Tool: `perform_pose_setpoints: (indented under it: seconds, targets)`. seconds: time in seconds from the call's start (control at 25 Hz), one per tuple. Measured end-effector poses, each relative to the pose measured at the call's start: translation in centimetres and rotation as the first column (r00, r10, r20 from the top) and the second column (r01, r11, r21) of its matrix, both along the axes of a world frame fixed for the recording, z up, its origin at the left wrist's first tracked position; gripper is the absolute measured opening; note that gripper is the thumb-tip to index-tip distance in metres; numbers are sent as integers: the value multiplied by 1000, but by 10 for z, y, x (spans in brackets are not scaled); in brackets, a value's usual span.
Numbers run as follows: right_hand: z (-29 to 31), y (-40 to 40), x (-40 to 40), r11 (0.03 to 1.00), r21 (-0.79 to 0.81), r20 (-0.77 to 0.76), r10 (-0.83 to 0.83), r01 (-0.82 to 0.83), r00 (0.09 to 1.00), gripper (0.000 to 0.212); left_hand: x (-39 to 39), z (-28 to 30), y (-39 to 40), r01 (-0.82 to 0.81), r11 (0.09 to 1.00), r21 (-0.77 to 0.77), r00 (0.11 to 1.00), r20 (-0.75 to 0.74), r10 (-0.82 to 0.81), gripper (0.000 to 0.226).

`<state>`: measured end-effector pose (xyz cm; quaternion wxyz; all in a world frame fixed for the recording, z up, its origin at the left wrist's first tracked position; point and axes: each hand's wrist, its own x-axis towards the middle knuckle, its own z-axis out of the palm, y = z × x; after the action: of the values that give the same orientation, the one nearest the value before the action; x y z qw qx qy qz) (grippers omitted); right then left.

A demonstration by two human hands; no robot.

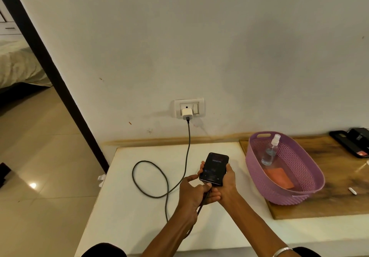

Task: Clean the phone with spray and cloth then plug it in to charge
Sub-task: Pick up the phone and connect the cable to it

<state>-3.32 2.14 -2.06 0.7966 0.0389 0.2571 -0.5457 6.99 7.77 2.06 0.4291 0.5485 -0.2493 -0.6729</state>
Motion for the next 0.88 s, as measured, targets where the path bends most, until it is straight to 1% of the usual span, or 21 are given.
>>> perform_pose_setpoints:
  seconds: [0.16,0.24,0.36,0.48,0.52,0.6,0.68,0.76,0.8,0.88]
  targets:
    - [-2,-2,-2,999,-32,0,25,-25,1000,66,-1,-2,-3,19,999,-36,1000,2,-19,42]
    - [-3,-3,-4,998,-44,3,40,-40,999,66,-1,-4,-4,26,999,-41,999,29,-25,40]
    - [-6,-5,-7,998,-44,-64,44,-47,997,66,0,-8,-5,46,998,-38,992,118,-42,42]
    - [-11,-8,-10,998,-27,-116,48,-51,992,62,1,-11,-8,104,994,-37,982,164,-96,41]
    - [-12,-9,-12,999,-15,-148,44,-47,988,59,1,-12,-8,135,990,-39,974,188,-125,41]
    - [-19,-12,-19,1000,17,-262,20,-16,965,52,1,-16,-7,187,981,-52,959,228,-171,45]
    - [-26,-14,-25,999,35,-381,4,10,924,45,0,-21,-5,216,974,-75,948,254,-191,48]
    - [-29,-17,-30,999,48,-517,31,-8,856,42,-1,-26,-5,228,970,-84,944,263,-199,50]
    - [-28,-19,-33,997,70,-606,67,-31,793,43,-2,-27,-5,236,969,-76,940,269,-208,51]
    - [-27,-21,-38,992,103,-772,130,-78,623,45,-4,-29,-7,282,959,-33,928,263,-264,54]
